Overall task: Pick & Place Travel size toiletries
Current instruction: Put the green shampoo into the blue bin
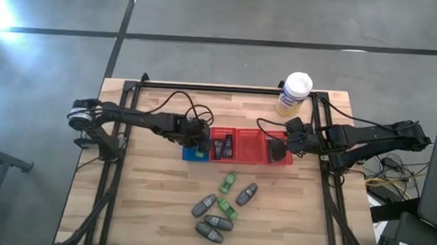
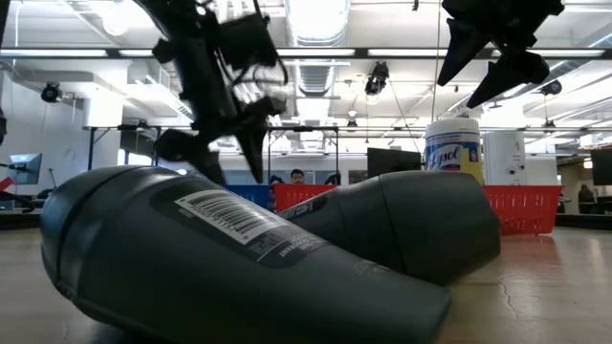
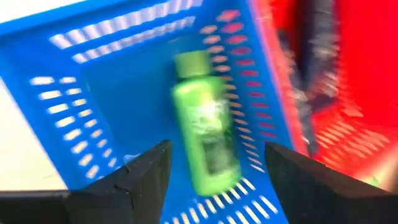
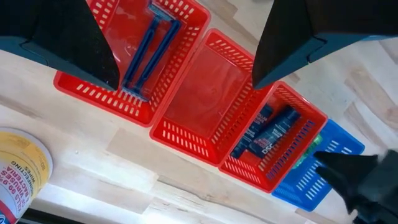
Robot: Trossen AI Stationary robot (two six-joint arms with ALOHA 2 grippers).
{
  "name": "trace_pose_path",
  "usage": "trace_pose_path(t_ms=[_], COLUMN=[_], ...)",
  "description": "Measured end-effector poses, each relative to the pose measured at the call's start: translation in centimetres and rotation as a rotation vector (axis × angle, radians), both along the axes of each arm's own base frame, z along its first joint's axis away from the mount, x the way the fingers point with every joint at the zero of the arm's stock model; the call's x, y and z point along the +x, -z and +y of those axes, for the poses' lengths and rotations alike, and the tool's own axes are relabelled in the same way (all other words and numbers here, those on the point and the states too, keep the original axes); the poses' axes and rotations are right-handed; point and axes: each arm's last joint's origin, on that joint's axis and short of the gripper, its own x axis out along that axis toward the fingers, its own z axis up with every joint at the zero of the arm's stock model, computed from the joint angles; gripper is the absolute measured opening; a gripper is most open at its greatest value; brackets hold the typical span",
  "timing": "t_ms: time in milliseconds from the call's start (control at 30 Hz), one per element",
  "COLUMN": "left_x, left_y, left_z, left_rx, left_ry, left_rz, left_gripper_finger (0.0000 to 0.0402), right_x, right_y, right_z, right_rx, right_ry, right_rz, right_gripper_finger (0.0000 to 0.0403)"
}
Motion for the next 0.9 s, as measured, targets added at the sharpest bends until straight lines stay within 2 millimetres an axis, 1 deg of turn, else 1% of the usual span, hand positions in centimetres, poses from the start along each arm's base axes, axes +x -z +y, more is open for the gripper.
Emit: trace_pose_path(t_ms=[167,267,433,633,800,900], left_x=[0.8,1.3,2.8,5.9,8.0,9.3], left_y=[-3.2,-4.0,-3.1,-3.1,-3.2,-3.1], left_z=[-2.5,-3.9,-5.6,-7.5,-8.9,-9.7], left_rx=[0.111,0.097,0.078,0.065,0.097,0.108], left_ry=[0.193,0.202,0.202,0.196,0.215,0.239], left_rz=[-0.114,-0.145,-0.109,-0.106,0.030,0.082], left_gripper_finger=[0.0260,0.0259,0.0259,0.0259,0.0259,0.0259], right_x=[0.0,0.0,0.2,0.2,0.1,0.1], right_y=[0.0,0.0,0.0,0.1,0.3,0.4], right_z=[0.0,0.0,0.0,0.1,0.1,0.1], right_rx=[0.005,0.003,0.002,0.004,0.011,0.013], right_ry=[0.005,0.004,-0.001,-0.011,-0.037,-0.047], right_rz=[-0.006,-0.008,-0.021,-0.013,0.000,0.010], right_gripper_finger=[0.0364,0.0363,0.0364,0.0363,0.0363,0.0363])
